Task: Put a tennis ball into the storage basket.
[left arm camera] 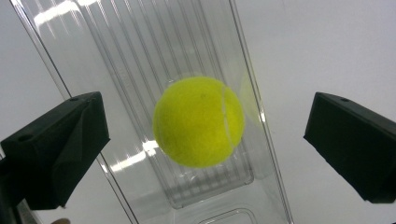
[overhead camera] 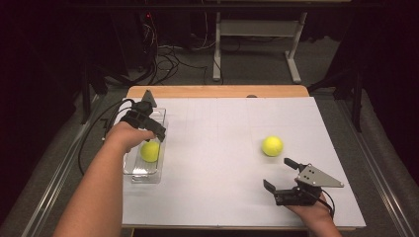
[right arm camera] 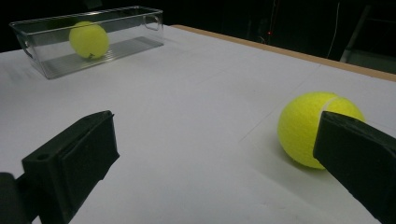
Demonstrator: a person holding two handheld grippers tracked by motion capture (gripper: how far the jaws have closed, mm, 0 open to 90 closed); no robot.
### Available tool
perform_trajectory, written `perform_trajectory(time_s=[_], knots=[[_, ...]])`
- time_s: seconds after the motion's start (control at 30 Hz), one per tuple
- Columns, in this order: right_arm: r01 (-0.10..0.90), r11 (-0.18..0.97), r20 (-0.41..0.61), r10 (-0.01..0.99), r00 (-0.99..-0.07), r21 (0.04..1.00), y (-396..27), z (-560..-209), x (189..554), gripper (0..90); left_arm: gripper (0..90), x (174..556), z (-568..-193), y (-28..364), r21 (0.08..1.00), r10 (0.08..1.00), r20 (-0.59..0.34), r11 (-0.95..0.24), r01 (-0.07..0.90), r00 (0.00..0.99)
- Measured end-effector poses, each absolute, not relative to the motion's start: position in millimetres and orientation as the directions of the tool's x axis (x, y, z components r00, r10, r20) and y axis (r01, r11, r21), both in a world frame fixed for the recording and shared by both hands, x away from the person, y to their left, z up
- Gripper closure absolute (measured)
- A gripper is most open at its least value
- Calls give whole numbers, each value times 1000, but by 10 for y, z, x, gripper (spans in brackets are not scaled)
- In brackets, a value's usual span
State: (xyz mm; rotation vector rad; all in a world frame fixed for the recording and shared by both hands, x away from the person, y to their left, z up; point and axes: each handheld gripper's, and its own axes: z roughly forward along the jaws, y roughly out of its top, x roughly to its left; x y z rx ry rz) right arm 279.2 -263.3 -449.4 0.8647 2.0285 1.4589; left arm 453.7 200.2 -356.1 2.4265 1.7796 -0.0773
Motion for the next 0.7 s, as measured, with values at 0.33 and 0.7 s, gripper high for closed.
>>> perform_trajectory(time_s=[0.33,0.7], knots=[[208,228,-28,735,-677,951,-2625,-4495,2790,2,7,4482,-3588,1968,76,942,-116,-309,948,316],[212,236,-31,734,-679,948,-2613,-4504,2797,2,7,4425,-3585,1890,68,929,-112,-347,935,353]])
